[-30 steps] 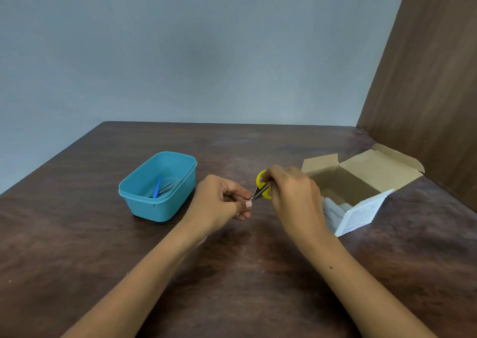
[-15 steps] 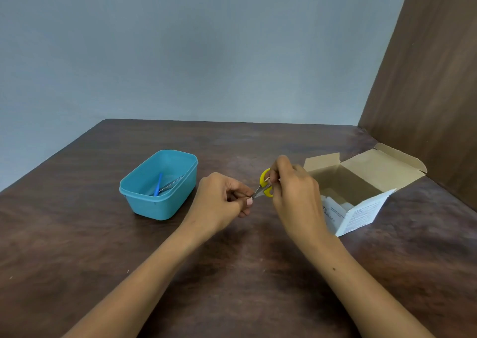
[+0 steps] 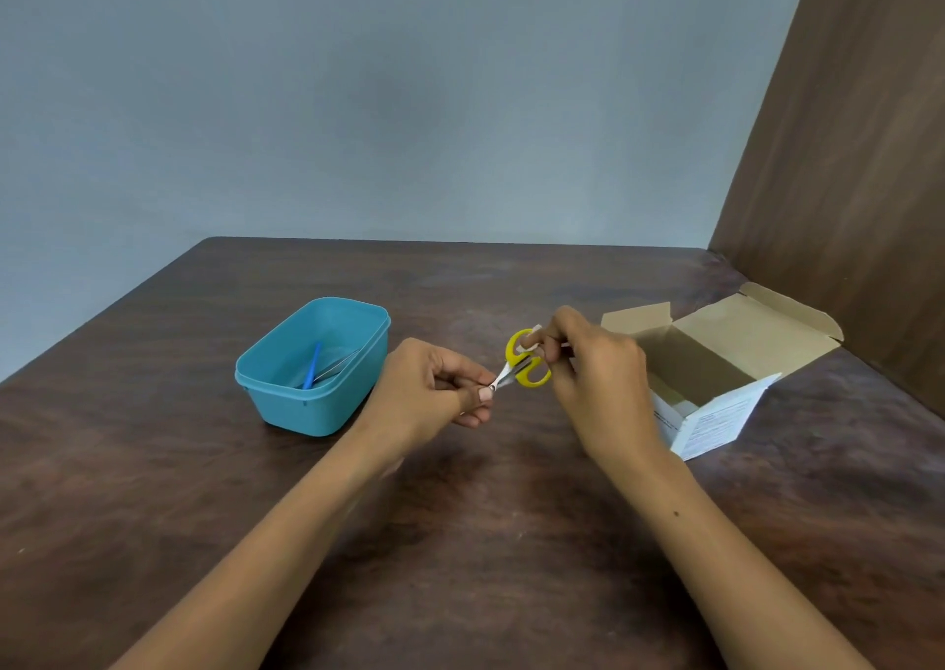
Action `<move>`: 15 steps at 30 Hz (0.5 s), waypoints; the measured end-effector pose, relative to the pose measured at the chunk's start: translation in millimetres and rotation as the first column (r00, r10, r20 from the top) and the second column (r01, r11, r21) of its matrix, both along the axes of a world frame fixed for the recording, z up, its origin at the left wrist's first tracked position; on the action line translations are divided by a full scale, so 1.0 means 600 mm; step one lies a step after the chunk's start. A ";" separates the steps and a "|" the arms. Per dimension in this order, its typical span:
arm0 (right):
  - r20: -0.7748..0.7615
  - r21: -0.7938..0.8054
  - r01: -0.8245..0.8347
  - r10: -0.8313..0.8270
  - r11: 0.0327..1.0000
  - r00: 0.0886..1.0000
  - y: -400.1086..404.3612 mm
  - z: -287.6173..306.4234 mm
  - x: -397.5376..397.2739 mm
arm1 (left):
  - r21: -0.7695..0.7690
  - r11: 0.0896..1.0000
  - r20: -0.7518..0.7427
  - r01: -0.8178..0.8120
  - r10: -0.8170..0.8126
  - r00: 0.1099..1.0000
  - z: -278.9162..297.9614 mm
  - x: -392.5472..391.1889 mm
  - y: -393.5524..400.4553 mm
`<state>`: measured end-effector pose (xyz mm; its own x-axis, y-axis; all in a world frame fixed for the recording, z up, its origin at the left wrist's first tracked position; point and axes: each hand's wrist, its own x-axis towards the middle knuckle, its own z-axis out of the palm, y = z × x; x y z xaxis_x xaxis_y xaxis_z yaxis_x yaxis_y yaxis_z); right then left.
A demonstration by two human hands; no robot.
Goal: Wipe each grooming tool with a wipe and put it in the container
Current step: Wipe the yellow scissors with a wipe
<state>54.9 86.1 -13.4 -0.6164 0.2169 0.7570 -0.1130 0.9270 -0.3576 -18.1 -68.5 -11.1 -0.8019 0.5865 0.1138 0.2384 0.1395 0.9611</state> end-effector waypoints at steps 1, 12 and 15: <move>-0.009 -0.036 -0.037 0.037 0.999 0.999 -0.002 -0.002 -0.002 | 0.002 1.000 0.008 -0.010 0.010 1.000 0.000 0.000 0.000; 0.011 -0.162 0.100 -0.099 0.982 0.995 0.006 -0.011 0.002 | 0.099 0.994 0.075 -0.052 0.045 0.996 0.006 0.003 0.000; 0.034 -0.157 0.128 -0.125 0.979 0.992 -0.012 -0.009 0.000 | 0.122 0.991 0.077 -0.053 0.044 0.996 0.007 0.005 -0.001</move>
<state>54.6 79.1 -18.7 -0.5937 0.4100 0.6924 0.0117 0.8648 -0.5020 -15.0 -69.1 -6.9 -0.8381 0.5317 0.1222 0.1615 0.0279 0.9865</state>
